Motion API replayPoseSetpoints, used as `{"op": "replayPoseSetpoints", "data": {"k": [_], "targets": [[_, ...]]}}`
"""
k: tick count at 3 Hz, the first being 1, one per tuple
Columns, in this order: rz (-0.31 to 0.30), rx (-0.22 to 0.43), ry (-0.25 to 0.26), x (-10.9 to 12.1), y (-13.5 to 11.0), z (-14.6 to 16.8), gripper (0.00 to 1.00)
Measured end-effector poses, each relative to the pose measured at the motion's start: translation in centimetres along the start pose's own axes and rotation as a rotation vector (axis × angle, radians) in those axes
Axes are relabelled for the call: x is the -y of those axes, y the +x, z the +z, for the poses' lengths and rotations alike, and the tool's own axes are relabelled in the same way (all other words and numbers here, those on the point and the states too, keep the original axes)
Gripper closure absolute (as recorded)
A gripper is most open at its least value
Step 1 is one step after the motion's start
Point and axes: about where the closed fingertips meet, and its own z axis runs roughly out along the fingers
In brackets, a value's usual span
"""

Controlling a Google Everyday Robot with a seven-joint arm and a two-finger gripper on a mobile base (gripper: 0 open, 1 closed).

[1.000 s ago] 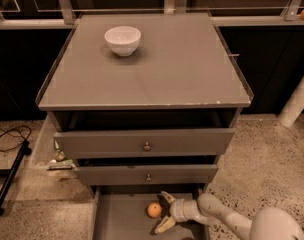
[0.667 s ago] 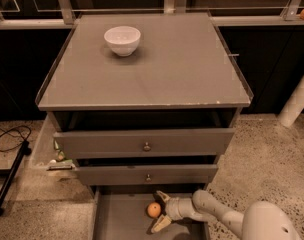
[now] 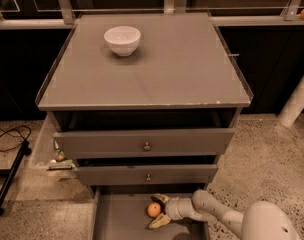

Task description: Pick orange can from bottom drawer and place on counter

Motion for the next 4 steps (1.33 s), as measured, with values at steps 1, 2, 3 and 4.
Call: {"op": "replayPoseSetpoints", "data": {"k": [1, 2, 3, 4], "targets": [[0.000, 0.000, 0.000, 0.00, 0.00, 0.00, 0.41], [0.000, 0.000, 0.000, -0.01, 0.00, 0.01, 0.65], [0.000, 0.000, 0.000, -0.01, 0.00, 0.01, 0.89], [0.000, 0.000, 0.000, -0.01, 0.00, 0.02, 1.00]]}}
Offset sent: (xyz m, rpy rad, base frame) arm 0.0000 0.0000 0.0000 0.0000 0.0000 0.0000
